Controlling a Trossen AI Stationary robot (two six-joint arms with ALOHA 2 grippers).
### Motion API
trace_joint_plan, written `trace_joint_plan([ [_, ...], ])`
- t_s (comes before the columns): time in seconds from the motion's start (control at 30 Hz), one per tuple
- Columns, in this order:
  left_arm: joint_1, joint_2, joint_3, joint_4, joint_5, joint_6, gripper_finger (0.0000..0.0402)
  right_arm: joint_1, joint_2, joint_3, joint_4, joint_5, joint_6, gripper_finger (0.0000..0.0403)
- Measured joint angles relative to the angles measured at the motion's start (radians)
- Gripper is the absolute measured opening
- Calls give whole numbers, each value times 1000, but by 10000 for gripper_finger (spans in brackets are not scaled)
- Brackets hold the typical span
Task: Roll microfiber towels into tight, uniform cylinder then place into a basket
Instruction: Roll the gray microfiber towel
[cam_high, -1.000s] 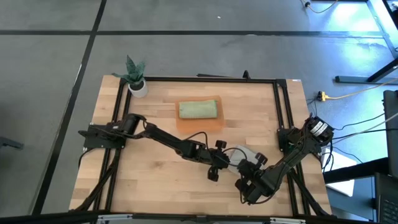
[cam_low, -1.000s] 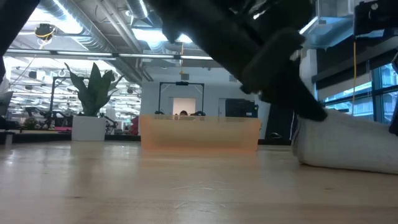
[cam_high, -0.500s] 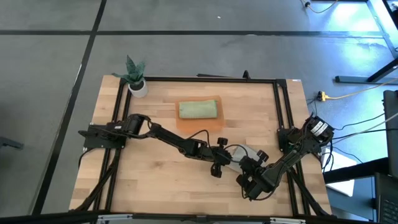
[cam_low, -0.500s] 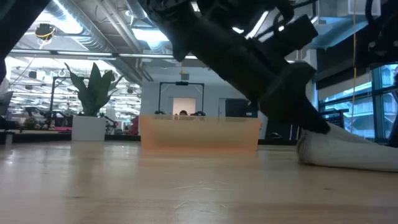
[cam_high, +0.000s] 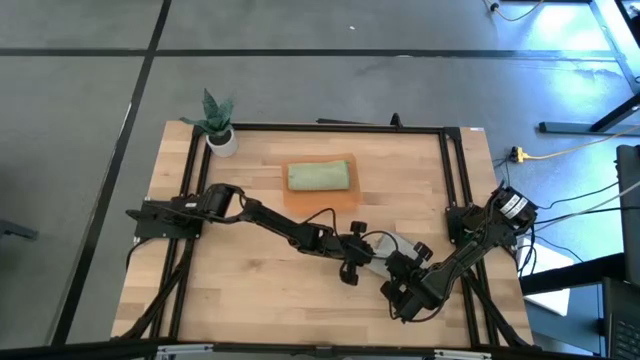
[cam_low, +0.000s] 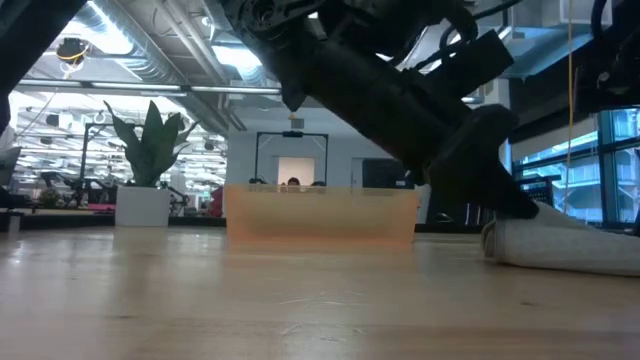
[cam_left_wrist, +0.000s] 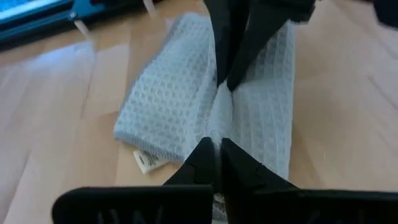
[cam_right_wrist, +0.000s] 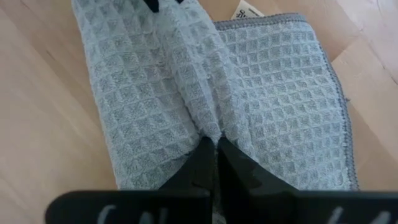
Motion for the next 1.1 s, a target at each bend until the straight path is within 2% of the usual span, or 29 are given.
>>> trace_joint_plan([
  [0.33, -4, 0, 0, 5, -13, -4, 68, 0, 0, 0, 6, -13, 3, 14],
  [0.6, -6, -54, 1, -29, -88, -1, 70, 0, 0, 0, 9, -15, 2, 14],
  [0.8, -22, -151, 0, -206, -226, 1, 69, 0, 1, 0, 17, -9, -53, 14],
  [1.1, -80, -279, 1, -472, -261, -106, 69, -31, 1, 0, 46, 5, -276, 14],
])
